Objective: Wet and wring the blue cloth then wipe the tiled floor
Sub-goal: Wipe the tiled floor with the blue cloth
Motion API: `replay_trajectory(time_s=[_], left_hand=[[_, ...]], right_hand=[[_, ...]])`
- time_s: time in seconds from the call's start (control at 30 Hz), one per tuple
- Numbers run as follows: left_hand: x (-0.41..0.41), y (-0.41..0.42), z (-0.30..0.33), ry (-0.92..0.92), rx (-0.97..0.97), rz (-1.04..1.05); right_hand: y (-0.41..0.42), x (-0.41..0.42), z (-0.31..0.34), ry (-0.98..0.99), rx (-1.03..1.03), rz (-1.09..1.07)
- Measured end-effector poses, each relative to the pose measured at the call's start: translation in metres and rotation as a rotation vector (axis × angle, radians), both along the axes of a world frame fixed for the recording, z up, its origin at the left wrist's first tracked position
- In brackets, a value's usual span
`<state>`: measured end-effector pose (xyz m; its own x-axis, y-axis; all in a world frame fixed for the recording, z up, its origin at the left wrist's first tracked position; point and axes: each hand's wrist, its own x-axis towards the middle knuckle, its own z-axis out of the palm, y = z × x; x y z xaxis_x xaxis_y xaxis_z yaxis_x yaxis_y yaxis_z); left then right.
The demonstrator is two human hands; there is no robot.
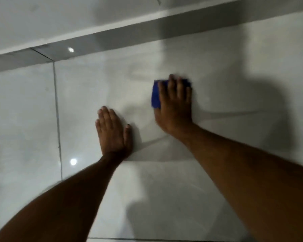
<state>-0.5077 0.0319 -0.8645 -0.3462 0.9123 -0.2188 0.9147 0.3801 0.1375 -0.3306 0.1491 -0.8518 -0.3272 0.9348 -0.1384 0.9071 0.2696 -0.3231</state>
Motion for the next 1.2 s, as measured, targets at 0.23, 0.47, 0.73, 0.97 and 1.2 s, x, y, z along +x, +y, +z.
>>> replay_trajectory(time_s=[0.23, 0.47, 0.73, 0.97, 1.2], left_hand=[[-0.001, -0.001, 0.0, -0.031, 0.004, -0.004], [-0.006, -0.003, -0.004, -0.035, -0.007, -0.027], [-0.003, -0.001, 0.001, -0.092, 0.016, -0.047], [-0.004, -0.003, 0.002, -0.121, 0.044, -0.056], [-0.003, -0.003, 0.006, -0.096, 0.019, -0.057]], right_hand=[[0.05, 0.05, -0.012, -0.075, 0.106, 0.357], [0.027, -0.046, -0.004, -0.049, 0.069, 0.254], [0.072, -0.008, 0.002, -0.199, 0.112, 1.014], [-0.007, -0.021, 0.002, -0.122, -0.003, 0.789], [0.074, 0.008, 0.01, -0.252, 0.085, 0.642]])
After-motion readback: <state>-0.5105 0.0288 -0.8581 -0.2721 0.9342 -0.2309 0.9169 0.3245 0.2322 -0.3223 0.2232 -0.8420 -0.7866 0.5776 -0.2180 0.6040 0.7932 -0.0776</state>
